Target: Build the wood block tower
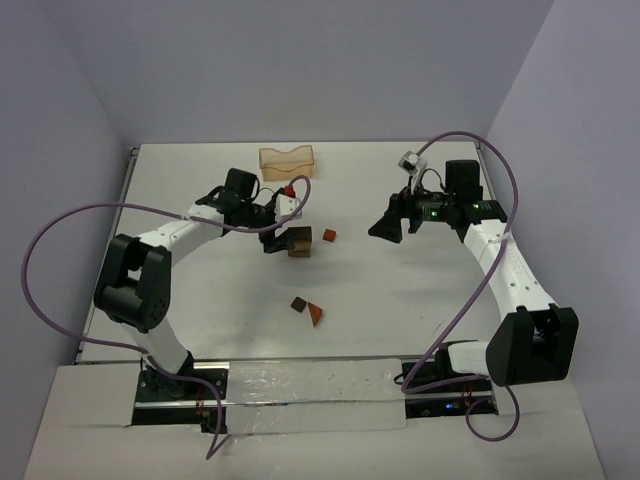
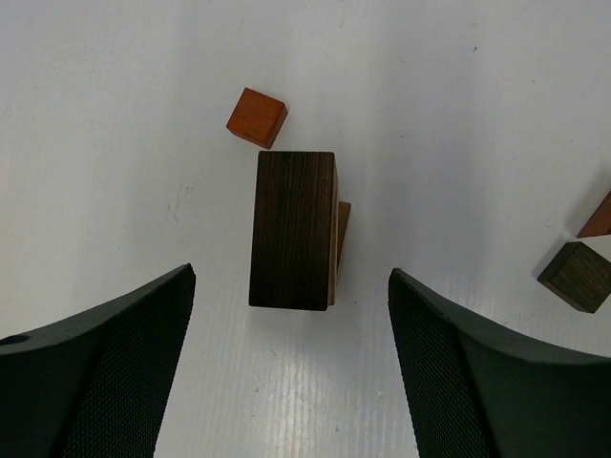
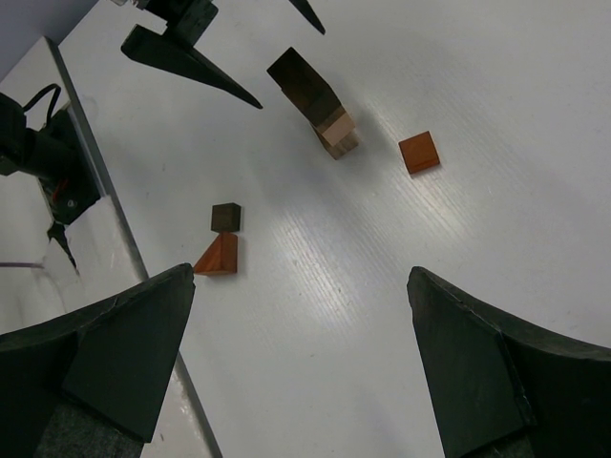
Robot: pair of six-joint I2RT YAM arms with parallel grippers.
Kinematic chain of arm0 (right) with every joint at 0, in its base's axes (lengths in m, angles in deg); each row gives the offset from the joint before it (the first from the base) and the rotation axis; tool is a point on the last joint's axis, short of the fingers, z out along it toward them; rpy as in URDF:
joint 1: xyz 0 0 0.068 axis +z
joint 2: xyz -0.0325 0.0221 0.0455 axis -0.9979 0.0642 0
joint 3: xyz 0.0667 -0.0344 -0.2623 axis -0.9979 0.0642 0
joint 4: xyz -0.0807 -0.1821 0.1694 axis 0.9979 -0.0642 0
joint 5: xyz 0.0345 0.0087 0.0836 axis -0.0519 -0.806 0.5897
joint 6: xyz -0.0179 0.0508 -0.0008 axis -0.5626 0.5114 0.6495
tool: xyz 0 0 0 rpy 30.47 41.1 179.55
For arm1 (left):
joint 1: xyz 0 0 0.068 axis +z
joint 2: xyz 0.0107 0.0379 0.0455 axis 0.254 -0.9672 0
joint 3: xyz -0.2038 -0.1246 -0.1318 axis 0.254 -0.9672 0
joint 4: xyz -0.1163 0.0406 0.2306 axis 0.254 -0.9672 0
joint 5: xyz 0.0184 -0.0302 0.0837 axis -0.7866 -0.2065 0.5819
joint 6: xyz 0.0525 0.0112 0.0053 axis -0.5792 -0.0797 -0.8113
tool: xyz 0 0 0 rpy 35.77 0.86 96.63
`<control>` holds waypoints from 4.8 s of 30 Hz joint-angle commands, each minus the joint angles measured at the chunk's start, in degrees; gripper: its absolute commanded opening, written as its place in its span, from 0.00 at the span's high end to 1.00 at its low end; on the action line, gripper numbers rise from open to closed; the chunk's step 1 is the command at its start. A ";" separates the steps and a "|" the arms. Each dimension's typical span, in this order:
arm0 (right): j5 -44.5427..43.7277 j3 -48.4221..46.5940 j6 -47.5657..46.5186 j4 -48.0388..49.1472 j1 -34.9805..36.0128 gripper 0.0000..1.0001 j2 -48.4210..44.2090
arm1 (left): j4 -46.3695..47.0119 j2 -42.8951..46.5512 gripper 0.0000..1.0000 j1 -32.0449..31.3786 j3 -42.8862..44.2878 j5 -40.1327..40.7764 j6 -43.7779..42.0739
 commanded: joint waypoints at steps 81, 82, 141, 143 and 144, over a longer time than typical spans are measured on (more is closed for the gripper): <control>-18.65 0.96 -6.55 -2.15 7.83 0.00 -1.49 | -14.42 8.11 0.77 -18.69 -10.81 13.12 -13.79; -18.57 0.93 -6.55 -2.15 7.80 0.00 -1.43 | -15.44 8.90 0.78 -18.24 -10.09 12.66 -13.35; -17.64 1.37 -6.14 -1.27 7.77 0.00 -0.41 | -22.43 -1.28 0.73 -7.06 18.11 18.06 -1.72; -17.66 1.37 -6.16 -1.27 7.86 0.00 -0.37 | -22.51 -1.78 0.73 -7.02 18.58 18.20 -1.61; -17.66 1.37 -6.28 -1.27 7.85 0.00 -0.43 | -22.51 -2.03 0.72 -7.08 18.66 18.27 -1.61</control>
